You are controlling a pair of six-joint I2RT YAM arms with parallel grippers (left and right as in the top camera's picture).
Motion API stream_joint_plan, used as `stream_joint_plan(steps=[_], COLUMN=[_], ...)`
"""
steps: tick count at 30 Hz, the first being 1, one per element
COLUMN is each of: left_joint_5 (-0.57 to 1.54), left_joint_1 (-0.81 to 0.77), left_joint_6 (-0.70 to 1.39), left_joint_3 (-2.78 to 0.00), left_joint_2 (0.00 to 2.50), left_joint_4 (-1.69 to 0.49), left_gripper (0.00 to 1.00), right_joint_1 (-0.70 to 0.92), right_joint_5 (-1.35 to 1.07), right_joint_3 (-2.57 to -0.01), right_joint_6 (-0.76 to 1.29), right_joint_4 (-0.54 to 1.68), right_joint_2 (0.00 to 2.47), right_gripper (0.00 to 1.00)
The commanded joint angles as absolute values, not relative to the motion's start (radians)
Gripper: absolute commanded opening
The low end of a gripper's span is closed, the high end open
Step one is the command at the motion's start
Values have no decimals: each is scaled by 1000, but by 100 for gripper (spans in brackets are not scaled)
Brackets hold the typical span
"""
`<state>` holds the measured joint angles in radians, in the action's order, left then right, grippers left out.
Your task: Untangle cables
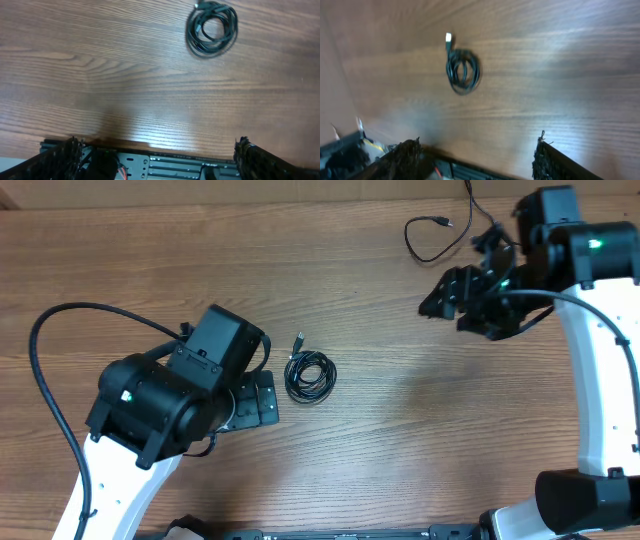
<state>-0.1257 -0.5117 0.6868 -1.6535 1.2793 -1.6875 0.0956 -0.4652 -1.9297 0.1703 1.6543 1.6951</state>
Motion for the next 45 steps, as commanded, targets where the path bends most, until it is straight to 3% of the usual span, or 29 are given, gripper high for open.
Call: stream_joint_plan(steps=[1,11,12,13,14,21,26,38,45], left_joint_5=[-160,-161,-161,-161,-161,-165,-165,-165,-163], left_joint_1=[-471,-316,-304,-295,-287,-275,-275,-275,-275], left_joint_6=[727,724,716,708,701,677,650,650,650], left_joint_3=[-1657,-1657,-1657,-1657,-1657,-1657,-1657,-1657,-1657], left_joint_2=[1282,1282,1282,1282,1282,1282,1282,1282,1282], left_joint_4=[-1690,-1690,-1690,-1689,-1690,-1690,-1690,-1689,-1690], left_gripper=[100,100,100,99,100,100,99,100,100], right_joint_1=[158,410,439,459,482,589,590,590,590], right_joint_5=[-416,-363,-358,-359,-356,-146,-154,-304,-312], right_joint_3=[-1932,-1930,-1930,-1930,-1930,-1909,-1827,-1524,-1398], right_joint_6=[155,156,160,160,168,403,545,580,639], right_joint_4=[1679,1638,1617,1602,1581,1474,1374,1076,915], right_joint_2=[1670,1674,1678,1680,1687,1771,1820,1844,1845], right_gripper=[72,78,81,95,100,100,100,55,45])
